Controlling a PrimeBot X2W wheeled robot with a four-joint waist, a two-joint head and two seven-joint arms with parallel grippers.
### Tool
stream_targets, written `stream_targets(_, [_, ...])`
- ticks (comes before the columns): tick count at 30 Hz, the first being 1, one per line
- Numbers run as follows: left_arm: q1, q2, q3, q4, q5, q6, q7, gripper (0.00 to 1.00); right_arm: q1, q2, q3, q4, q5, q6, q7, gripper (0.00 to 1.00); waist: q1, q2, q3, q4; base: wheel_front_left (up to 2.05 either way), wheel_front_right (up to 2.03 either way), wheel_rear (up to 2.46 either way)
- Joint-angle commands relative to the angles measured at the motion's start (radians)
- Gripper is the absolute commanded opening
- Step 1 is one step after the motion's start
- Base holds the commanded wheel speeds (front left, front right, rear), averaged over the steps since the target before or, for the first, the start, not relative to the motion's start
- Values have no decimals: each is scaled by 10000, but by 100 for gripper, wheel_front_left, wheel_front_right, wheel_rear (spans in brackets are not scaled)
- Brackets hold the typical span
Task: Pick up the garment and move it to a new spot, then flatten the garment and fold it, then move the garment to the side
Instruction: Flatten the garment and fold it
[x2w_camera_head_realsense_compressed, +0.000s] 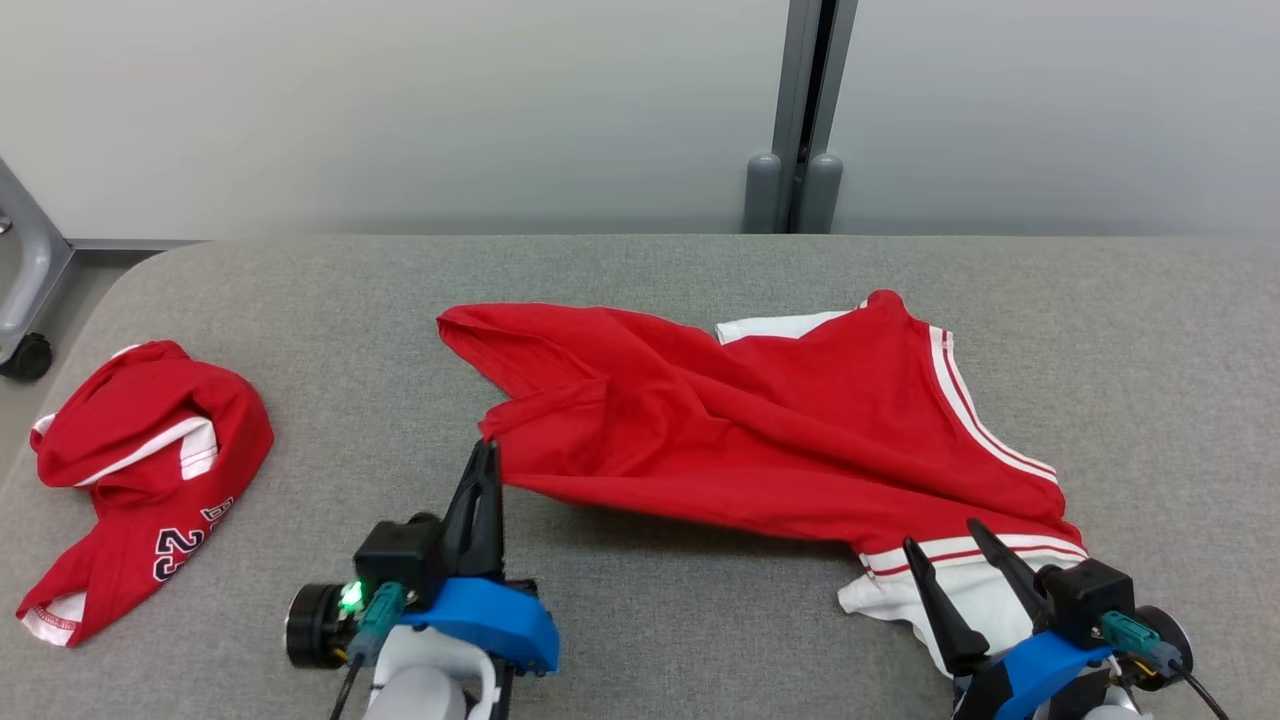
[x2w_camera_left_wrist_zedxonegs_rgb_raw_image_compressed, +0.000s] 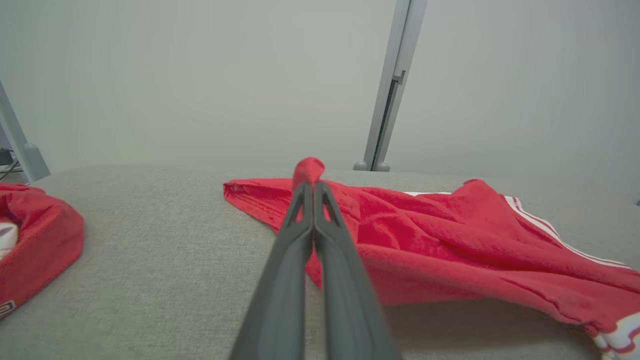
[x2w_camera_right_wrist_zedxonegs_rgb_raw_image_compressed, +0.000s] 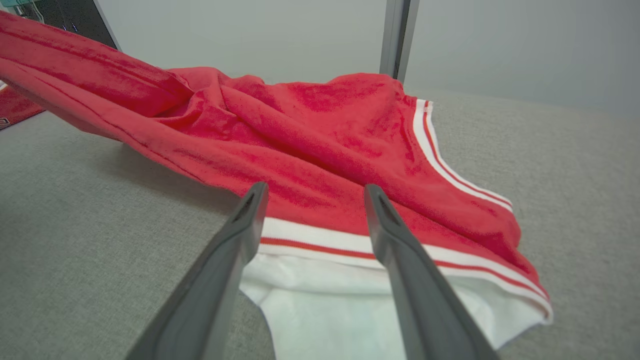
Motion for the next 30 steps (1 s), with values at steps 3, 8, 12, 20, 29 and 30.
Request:
stream_targets(3, [740,-7,993,449,-365,335,-27,100,213,131,-93,83,-115,-3,-3,100,2,-1,-198,-16,0,0,0])
stream_targets(8, [1142,-10,1619,774,-384,627,-28,100,294,246,-361,143,-273,-3,-3,100,2,-1,-329,-140,0,0,0])
stream_targets(12, [1230,-6,1852,957,335,590,-28,100,354,386,-781,7,-550,-3,-3,100,2,-1,-403,-279,0,0,0])
stream_targets(20, [1210,129,1903,1096,1875,145,-28,100,560,899,-1507,-685,-1387,-3,-3,100,2,-1,-514,-674,0,0,0])
stream_targets(29, [1919,48,1975,1177,2237,-173,-28,100,1161,1468,-2087,-629,-1861,-3,-3,100,2,-1,-698,-876,0,0,0])
stream_targets(30, [1930,40,1970,1190,2260,-190,-28,100,1190,1499,-2044,-574,-1926,-3,-3,100,2,-1,-708,-876,0,0,0])
